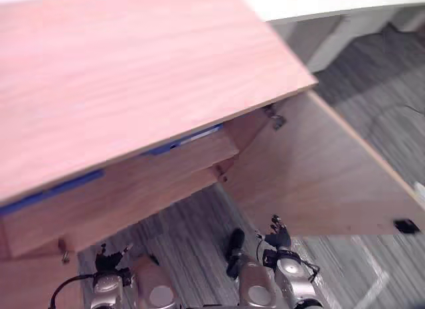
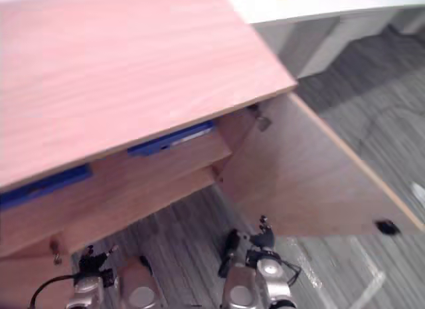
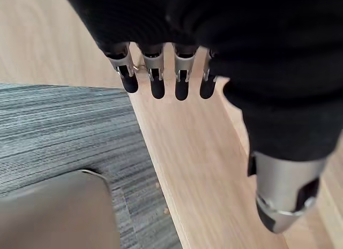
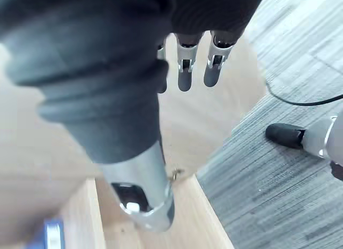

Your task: Walk over to the cabinet, pick up the folder, carry it to the office cabinet, place the folder inside the office cabinet, then close the office cabinet door

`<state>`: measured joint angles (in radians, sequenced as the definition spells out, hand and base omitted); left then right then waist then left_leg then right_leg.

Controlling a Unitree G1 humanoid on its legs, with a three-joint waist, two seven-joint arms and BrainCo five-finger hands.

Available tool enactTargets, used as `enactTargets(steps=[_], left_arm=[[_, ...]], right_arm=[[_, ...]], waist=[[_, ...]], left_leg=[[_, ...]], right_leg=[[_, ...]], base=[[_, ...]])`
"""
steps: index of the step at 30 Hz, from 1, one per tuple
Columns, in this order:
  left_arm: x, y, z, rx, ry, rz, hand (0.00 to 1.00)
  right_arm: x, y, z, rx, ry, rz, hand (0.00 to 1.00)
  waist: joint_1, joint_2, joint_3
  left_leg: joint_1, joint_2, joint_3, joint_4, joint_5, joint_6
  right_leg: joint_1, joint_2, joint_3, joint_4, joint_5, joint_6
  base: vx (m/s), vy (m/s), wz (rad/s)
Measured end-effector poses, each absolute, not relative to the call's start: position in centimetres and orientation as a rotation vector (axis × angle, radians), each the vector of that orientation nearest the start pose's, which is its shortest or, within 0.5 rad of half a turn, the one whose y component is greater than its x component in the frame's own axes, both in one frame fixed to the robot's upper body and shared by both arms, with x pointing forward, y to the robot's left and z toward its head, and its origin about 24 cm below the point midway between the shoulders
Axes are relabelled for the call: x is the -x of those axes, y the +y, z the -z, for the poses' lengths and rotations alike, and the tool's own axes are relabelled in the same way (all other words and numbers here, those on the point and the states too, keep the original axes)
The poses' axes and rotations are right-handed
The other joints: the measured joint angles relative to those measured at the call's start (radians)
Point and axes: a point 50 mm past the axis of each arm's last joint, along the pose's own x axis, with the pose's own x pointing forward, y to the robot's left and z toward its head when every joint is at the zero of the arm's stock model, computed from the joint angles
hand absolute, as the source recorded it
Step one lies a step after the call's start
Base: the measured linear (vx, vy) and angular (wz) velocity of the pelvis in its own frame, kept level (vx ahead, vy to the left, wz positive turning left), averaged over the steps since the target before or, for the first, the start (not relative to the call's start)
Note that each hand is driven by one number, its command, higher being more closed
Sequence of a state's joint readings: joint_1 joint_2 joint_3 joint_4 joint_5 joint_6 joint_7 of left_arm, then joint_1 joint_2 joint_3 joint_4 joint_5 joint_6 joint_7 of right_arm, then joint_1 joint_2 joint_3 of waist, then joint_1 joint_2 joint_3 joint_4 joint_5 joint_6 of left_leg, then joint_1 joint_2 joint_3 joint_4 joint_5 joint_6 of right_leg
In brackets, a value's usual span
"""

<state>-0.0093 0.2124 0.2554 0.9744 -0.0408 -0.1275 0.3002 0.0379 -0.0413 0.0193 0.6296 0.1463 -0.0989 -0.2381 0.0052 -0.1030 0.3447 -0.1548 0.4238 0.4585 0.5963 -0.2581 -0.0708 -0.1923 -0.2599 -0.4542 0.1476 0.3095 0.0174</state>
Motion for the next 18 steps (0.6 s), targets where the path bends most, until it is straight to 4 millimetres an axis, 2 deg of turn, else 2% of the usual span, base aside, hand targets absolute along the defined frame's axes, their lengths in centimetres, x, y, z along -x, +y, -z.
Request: enactTargets(steps=[1, 2, 3, 4, 5, 6, 9, 13, 14, 18], left_arm=[[-13.2, 27.2, 12.4, -0.147, 0.823, -0.632, 0.0], [-12.3, 26.7, 12.9, -0.115, 0.844, -0.635, 0.0], [-10.8, 25.2, 13.9, -0.016, 0.886, -0.635, 0.0], [-10.2, 23.6, 14.6, 0.14, 0.907, -0.638, 0.0], [-10.0, 23.0, 14.9, 0.186, 0.918, -0.621, 0.0], [-9.9, 21.9, 15.2, 0.26, 0.927, -0.574, 0.0], [-10.3, 20.8, 15.3, 0.358, 0.912, -0.501, 0.0], [-10.4, 20.2, 15.4, 0.4, 0.918, -0.485, 0.0], [-10.8, 19.8, 15.4, 0.41, 0.923, -0.47, 0.0], [-11.6, 18.6, 15.6, 0.416, 0.955, -0.418, 0.0]], right_arm=[[-18.5, -17.2, 10.1, -0.031, 0.615, 0.291, 0.0], [-18.0, -17.2, 10.5, -0.033, 0.64, 0.292, 0.0], [-17.1, -17.1, 11.2, -0.043, 0.681, 0.301, 0.0], [-16.0, -17.1, 11.9, -0.059, 0.72, 0.305, 0.0], [-15.6, -17.2, 12.1, -0.058, 0.734, 0.304, 0.0], [-15.3, -17.1, 12.4, -0.059, 0.755, 0.299, 0.0], [-15.1, -17.1, 12.6, -0.064, 0.77, 0.276, 0.0], [-13.1, -17.4, 14.2, -0.082, 0.884, 0.297, 0.0], [-11.9, -17.4, 15.0, -0.107, 0.95, 0.322, 0.0], [-10.0, -18.2, 16.0, -0.166, 1.048, 0.409, 0.0]], waist=[[-0.005, 0.008, -0.027], [-0.006, 0.016, -0.046], [-0.008, 0.03, -0.081], [-0.011, 0.027, -0.135], [-0.011, 0.03, -0.158], [-0.011, 0.037, -0.196], [-0.013, 0.051, -0.215], [-0.012, 0.049, -0.249], [-0.012, 0.047, -0.259], [-0.016, 0.043, -0.278]], left_leg=[[0.075, -0.002, 0.055, -0.069, 0.028, -0.009], [0.11, -0.001, 0.085, -0.101, 0.041, -0.014], [0.164, -0.016, 0.126, -0.157, 0.063, -0.026], [0.186, -0.055, 0.154, -0.215, 0.083, -0.035], [0.19, -0.075, 0.163, -0.251, 0.091, -0.029], [0.2, -0.11, 0.188, -0.325, 0.118, -0.026], [0.254, -0.153, 0.225, -0.419, 0.162, -0.039], [0.305, -0.149, 0.272, -0.431, 0.162, -0.062], [0.318, -0.149, 0.288, -0.43, 0.158, -0.068], [0.338, -0.149, 0.301, -0.416, 0.133, -0.079]], right_leg=[[0.015, 0.001, -0.072, 0.116, -0.125, -0.013], [0.025, 0.007, -0.093, 0.153, -0.17, -0.025], [0.044, 0.017, -0.109, 0.159, -0.198, -0.039], [0.042, 0.029, -0.117, 0.11, -0.195, -0.037], [0.043, 0.034, -0.115, 0.069, -0.191, -0.033], [0.049, 0.059, -0.109, -0.042, -0.147, -0.022], [0.108, 0.115, -0.081, -0.235, -0.054, -0.025], [0.108, 0.142, -0.015, -0.24, -0.057, -0.022], [0.107, 0.146, 0.004, -0.241, -0.059, -0.02], [0.104, 0.161, 0.045, -0.241, -0.064, -0.022]], base=[[-0.05, 0.049, -0.89], [-0.02, 0.012, -0.92], [0.01, -0.044, -0.8], [0.01, -0.065, -0.66], [0.01, -0.087, -0.58], [0.0, -0.081, -0.48], [-0.05, -0.084, -0.54], [-0.04, -0.02, -0.54], [-0.03, 0.009, -0.36], [-0.04, 0.032, -0.34]])
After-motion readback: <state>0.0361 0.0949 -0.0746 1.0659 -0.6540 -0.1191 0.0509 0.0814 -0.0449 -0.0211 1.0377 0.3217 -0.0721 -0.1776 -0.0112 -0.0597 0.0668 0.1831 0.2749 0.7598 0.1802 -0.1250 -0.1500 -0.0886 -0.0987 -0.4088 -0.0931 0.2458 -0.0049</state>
